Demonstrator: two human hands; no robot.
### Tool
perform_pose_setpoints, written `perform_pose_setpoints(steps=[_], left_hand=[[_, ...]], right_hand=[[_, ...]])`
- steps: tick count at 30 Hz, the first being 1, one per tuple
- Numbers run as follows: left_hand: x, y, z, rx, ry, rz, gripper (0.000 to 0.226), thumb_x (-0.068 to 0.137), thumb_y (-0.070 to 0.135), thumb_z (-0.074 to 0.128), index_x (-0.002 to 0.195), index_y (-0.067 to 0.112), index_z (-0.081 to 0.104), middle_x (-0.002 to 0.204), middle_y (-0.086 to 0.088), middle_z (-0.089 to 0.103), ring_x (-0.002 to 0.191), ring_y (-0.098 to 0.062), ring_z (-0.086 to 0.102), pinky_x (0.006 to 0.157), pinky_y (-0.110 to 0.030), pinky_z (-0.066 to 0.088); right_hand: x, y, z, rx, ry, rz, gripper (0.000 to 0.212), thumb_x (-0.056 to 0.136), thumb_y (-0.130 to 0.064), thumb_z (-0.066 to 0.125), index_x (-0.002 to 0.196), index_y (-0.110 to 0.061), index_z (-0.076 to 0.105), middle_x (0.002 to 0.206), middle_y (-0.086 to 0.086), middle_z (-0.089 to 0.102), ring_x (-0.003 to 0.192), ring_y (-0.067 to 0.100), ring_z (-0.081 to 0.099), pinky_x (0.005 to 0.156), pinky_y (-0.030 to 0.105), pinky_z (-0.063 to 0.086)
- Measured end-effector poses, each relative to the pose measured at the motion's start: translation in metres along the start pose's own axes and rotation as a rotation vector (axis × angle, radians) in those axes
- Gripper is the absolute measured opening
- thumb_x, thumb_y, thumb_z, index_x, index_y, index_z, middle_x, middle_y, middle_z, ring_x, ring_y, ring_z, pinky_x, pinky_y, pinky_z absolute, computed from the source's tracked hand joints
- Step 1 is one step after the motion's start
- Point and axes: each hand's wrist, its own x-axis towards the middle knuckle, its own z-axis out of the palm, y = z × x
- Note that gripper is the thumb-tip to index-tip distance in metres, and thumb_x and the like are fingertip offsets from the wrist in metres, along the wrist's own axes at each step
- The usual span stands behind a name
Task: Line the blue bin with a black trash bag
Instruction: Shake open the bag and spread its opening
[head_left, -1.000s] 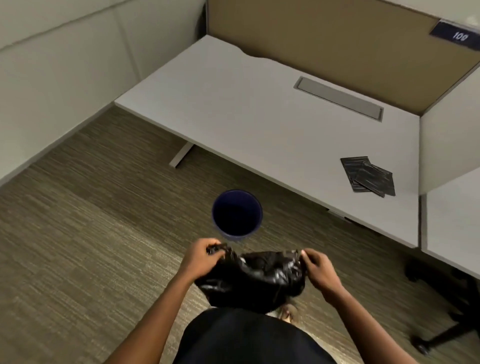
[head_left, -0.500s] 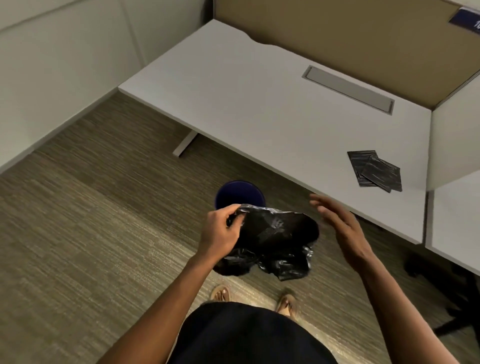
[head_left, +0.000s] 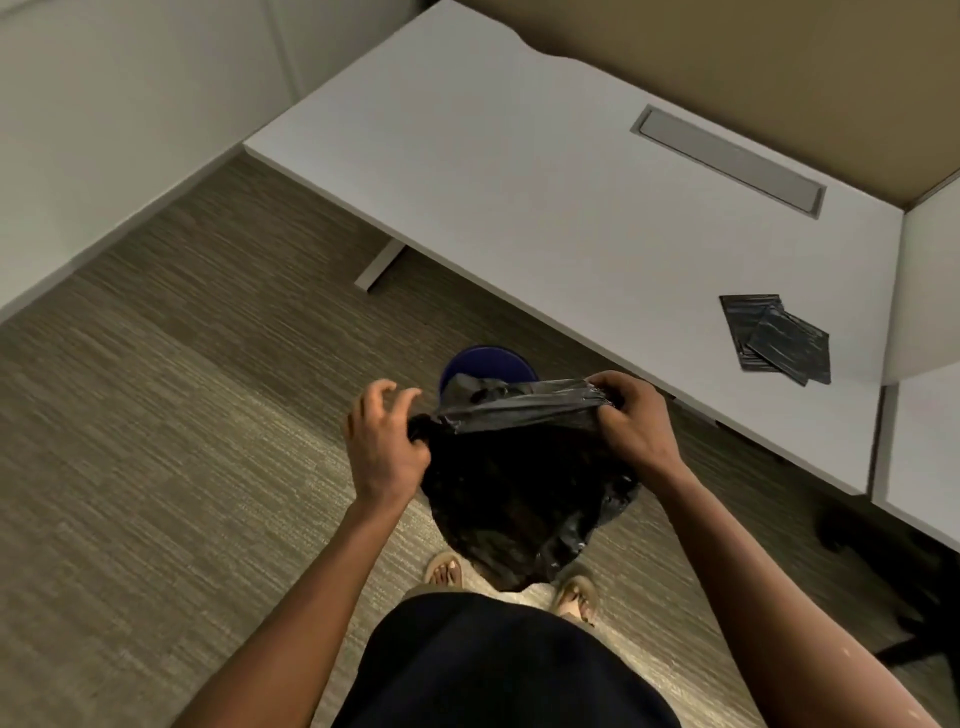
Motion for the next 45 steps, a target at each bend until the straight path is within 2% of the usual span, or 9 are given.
perform_pose_setpoints(steps=[6,10,17,20,23,28,35,38,45], left_hand=[[0.021,-0.011,0.027,-0.464,-0.392,-0.787,0.024,0.087,0.028,0.072,0.107,0.015,0.073,0.117,-0.013,0.07,0.107,-0.032,0.067,0.084,-0.039,0.052],[0.032,-0.002,0.045,-0.991,-0.644,-1.059,0.022,0.104,0.022,0.048,0.117,0.016,0.064,0.111,-0.01,0.071,0.095,-0.026,0.068,0.086,-0.052,0.049],[0.057,0.018,0.087,-1.194,-0.554,-0.946,0.02,0.097,-0.007,0.059,0.109,0.009,0.064,0.112,-0.017,0.07,0.092,-0.022,0.069,0.095,-0.04,0.054],[0.069,0.024,0.101,-1.063,-0.534,-0.861,0.029,0.086,-0.011,0.072,0.108,0.007,0.068,0.115,-0.018,0.074,0.092,-0.019,0.071,0.078,-0.024,0.058],[0.089,0.028,0.112,-0.927,-0.515,-0.772,0.03,0.082,-0.008,0.077,0.098,0.017,0.072,0.1,-0.006,0.078,0.092,-0.017,0.072,0.067,-0.017,0.055],[0.125,0.028,0.132,-0.873,-0.442,-0.658,0.031,0.079,-0.001,0.082,0.095,0.025,0.075,0.092,0.006,0.081,0.086,-0.005,0.074,0.067,-0.014,0.056],[0.149,-0.011,0.198,-0.779,-0.48,-0.643,0.027,0.079,0.004,0.084,0.088,0.026,0.072,0.094,0.002,0.078,0.091,-0.013,0.072,0.075,-0.026,0.056],[0.153,-0.033,0.232,-0.763,-0.555,-0.626,0.03,0.078,0.007,0.086,0.091,0.029,0.07,0.095,0.006,0.079,0.093,-0.01,0.072,0.074,-0.022,0.054],[0.148,-0.087,0.323,-0.687,-0.712,-0.579,0.038,0.084,0.007,0.083,0.112,0.022,0.062,0.109,0.004,0.073,0.104,-0.011,0.069,0.085,-0.022,0.053]], right_hand=[[0.009,0.006,0.004,0.131,0.047,0.031,0.025,0.094,-0.019,0.06,0.099,-0.042,0.069,0.1,-0.015,0.072,0.094,-0.013,0.064,0.075,0.021,0.05],[0.009,0.024,0.008,0.133,0.09,0.076,0.028,0.082,-0.041,0.056,0.105,-0.039,0.071,0.101,-0.015,0.072,0.092,-0.003,0.066,0.073,0.021,0.051],[0.032,0.072,0.026,0.3,0.131,0.479,0.024,0.1,-0.031,0.056,0.096,-0.041,0.078,0.099,-0.006,0.08,0.094,0.017,0.075,0.08,0.039,0.062],[0.05,0.086,0.039,0.504,0.202,0.612,0.023,0.099,-0.029,0.058,0.103,-0.028,0.081,0.103,0.002,0.081,0.104,0.028,0.074,0.085,0.041,0.061],[0.072,0.087,0.055,0.633,0.375,0.606,0.027,0.1,-0.018,0.053,0.1,-0.023,0.08,0.103,0.002,0.079,0.109,0.03,0.072,0.09,0.039,0.058],[0.097,0.088,0.075,0.642,0.426,0.487,0.031,0.105,-0.016,0.05,0.107,-0.029,0.078,0.101,-0.014,0.079,0.096,-0.002,0.071,0.089,0.027,0.054],[0.117,0.133,0.121,0.608,0.456,0.438,0.038,0.107,-0.008,0.045,0.131,-0.022,0.07,0.112,-0.011,0.077,0.104,0.006,0.073,0.086,0.025,0.062],[0.129,0.158,0.151,0.539,0.441,0.43,0.031,0.107,-0.009,0.048,0.132,-0.011,0.067,0.12,0.009,0.073,0.109,0.026,0.07,0.081,0.023,0.063],[0.154,0.217,0.236,0.375,0.298,0.53,0.031,0.107,-0.012,0.053,0.134,-0.004,0.065,0.129,0.017,0.069,0.121,0.033,0.065,0.105,0.058,0.054]])
